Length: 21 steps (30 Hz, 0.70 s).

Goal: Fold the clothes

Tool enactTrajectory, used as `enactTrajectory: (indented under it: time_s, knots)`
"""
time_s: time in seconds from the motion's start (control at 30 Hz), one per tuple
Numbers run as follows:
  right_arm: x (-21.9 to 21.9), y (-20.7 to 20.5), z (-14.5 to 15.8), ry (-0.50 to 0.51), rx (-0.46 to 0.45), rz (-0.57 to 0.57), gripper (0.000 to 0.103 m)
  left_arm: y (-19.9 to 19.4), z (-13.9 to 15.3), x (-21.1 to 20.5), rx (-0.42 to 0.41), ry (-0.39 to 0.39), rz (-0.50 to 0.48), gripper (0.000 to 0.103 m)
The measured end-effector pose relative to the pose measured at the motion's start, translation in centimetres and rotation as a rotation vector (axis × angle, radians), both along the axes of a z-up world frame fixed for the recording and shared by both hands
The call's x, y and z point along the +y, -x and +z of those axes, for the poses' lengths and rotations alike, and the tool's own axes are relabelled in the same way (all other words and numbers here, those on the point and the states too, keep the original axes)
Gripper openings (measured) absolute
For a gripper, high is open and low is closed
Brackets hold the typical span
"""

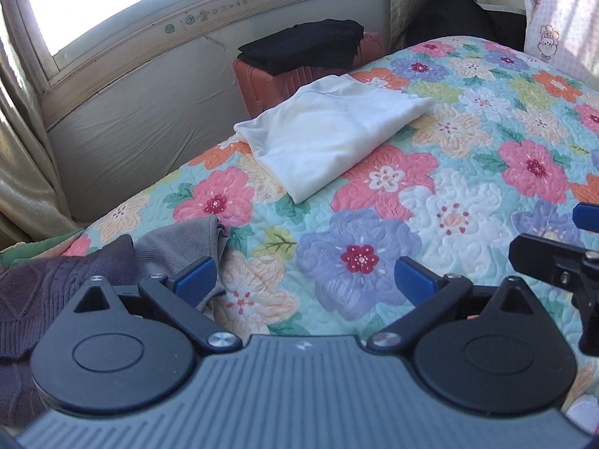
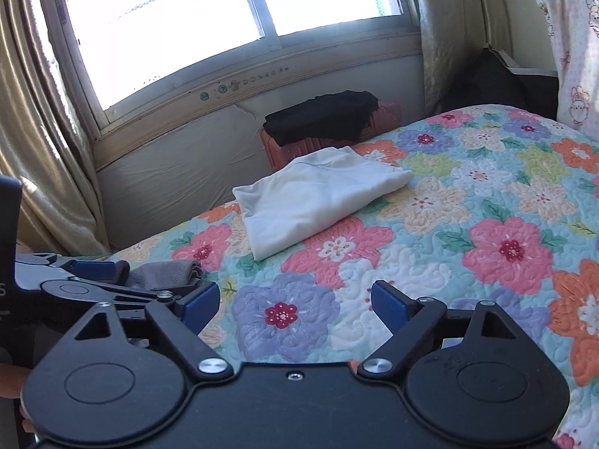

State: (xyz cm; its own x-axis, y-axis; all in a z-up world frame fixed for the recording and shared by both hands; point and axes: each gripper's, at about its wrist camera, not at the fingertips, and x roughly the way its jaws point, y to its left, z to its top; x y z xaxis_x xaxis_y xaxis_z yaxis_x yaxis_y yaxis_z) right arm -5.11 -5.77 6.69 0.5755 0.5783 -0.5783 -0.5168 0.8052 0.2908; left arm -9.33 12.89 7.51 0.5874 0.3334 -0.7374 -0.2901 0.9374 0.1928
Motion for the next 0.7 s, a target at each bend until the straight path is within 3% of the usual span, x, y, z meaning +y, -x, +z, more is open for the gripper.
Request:
enactTrajectory:
  time_s: [0.1,0.27,0.7]
  knots:
    - [-0.8,0.8,-0.3,-0.003,0.041,-0.02,0.091,0.6,-0.3,-1.3,0.021,-0.003,-0.021,0.103]
    - [-1.7,2.2,-0.5,0.067,0.006,-0.046,0.091,1.4,-1.1,-3.4,0.041,-0.051,-0.02,0.103]
    - [-3.7,3.5,-0.7,0.108,-0.024,-0.091,0.091,1.4,-1.6,-6.1,0.058,-0.087,-0.046,0.103]
